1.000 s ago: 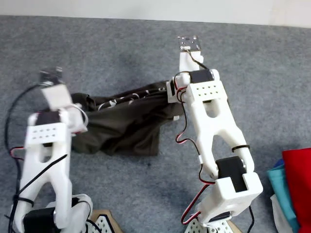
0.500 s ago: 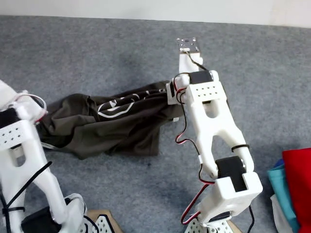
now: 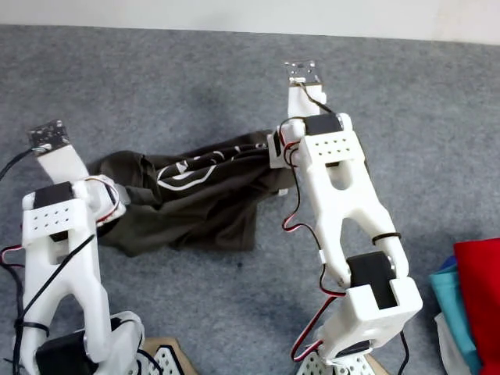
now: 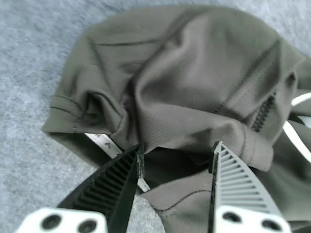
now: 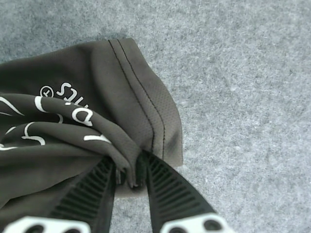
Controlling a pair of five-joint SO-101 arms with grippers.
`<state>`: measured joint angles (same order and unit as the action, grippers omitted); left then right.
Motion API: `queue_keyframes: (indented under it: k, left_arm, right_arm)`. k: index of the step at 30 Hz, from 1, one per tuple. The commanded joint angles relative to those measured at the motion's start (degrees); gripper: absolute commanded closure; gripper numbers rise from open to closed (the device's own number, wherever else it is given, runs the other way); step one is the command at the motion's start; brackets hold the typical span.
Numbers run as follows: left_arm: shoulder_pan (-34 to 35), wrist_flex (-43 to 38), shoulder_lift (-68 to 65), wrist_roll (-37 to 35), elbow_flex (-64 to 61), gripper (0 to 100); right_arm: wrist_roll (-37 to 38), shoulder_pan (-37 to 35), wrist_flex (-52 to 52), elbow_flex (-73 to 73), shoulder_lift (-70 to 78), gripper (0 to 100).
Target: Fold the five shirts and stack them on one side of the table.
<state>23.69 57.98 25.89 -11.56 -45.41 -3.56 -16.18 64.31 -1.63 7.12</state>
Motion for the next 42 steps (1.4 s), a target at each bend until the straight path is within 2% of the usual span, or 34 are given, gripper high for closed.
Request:
queue_keyframes:
  k: [1, 4, 9, 11, 18, 24, 33, 36, 39, 42]
  left_arm:
    - [-1.6, 0.5, 0.2, 0.5, 0.3, 77]
    - [-1.6, 2.8, 0.6, 0.5, 1.7, 76]
    - [-1.6, 15.1, 0.6, 0.5, 9.6, 77]
    - [-1.6, 15.9, 0.6, 0.5, 9.6, 77]
    - [-4.0, 12.0, 0.0, 1.0, 5.6, 77]
    - [-8.5, 0.7, -0.1, 4.0, -1.5, 77]
    - [-9.1, 0.1, -0.2, 4.1, -4.1, 77]
    - [-10.1, 0.0, -0.2, 5.2, -6.6, 86]
    - [-11.4, -3.8, -0.1, 10.7, -9.8, 99]
    - [-11.8, -5.4, -0.1, 11.6, -10.6, 98]
  right_arm:
    - [-0.1, -0.4, -0.8, 0.2, -0.5, 99.2]
    - [-0.1, -0.4, -0.8, 0.2, -0.5, 99.2]
    - [-0.1, -0.4, -0.9, 0.2, -0.5, 99.2]
    - [0.0, -0.4, -0.9, 0.2, -0.5, 99.2]
    - [0.0, -0.4, -0.9, 0.2, -0.5, 99.2]
    - [0.0, -0.4, -0.9, 0.2, -0.5, 99.2]
    - [0.0, -0.4, -0.8, 0.2, -0.6, 99.2]
    - [0.0, -0.4, -0.7, 0.2, -0.6, 99.2]
    - [0.0, -0.4, -0.6, 0.2, -0.6, 99.2]
    - [0.0, -0.4, -0.6, 0.2, -0.6, 99.2]
